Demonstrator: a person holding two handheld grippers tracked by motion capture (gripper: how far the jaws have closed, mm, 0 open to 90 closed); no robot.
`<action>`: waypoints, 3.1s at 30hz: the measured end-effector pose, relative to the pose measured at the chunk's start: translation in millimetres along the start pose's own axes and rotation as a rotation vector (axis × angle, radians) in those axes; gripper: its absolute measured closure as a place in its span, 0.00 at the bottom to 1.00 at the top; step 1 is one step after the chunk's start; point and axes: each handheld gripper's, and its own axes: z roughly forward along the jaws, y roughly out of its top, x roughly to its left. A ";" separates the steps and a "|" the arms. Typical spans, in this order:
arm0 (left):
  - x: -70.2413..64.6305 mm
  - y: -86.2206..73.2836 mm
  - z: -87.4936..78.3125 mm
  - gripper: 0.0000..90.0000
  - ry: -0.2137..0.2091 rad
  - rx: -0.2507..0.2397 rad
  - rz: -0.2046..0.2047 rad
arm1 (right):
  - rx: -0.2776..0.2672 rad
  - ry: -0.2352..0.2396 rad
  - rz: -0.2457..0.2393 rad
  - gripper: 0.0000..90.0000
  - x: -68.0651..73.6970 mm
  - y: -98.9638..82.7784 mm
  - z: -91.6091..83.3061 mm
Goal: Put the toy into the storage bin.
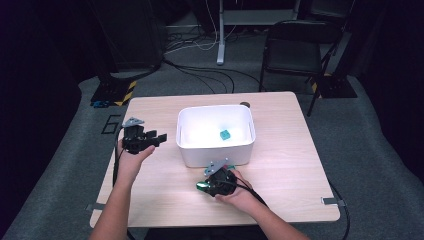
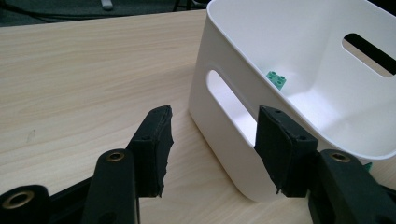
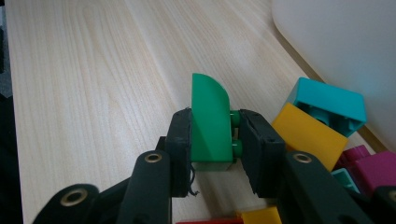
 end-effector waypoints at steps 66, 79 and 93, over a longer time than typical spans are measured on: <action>4.8 -0.5 -4.2 0.51 0.015 -0.006 -0.007 | -0.248 -0.013 0.011 0.74 -14.4 59.2 -133.4; 5.3 -0.5 -4.5 0.51 0.014 -0.008 -0.009 | -0.266 -0.083 0.052 0.74 -48.4 77.4 -148.3; 6.2 -0.5 -4.2 0.51 0.013 -0.006 -0.009 | -0.226 -0.151 0.074 0.73 -76.6 94.6 -133.5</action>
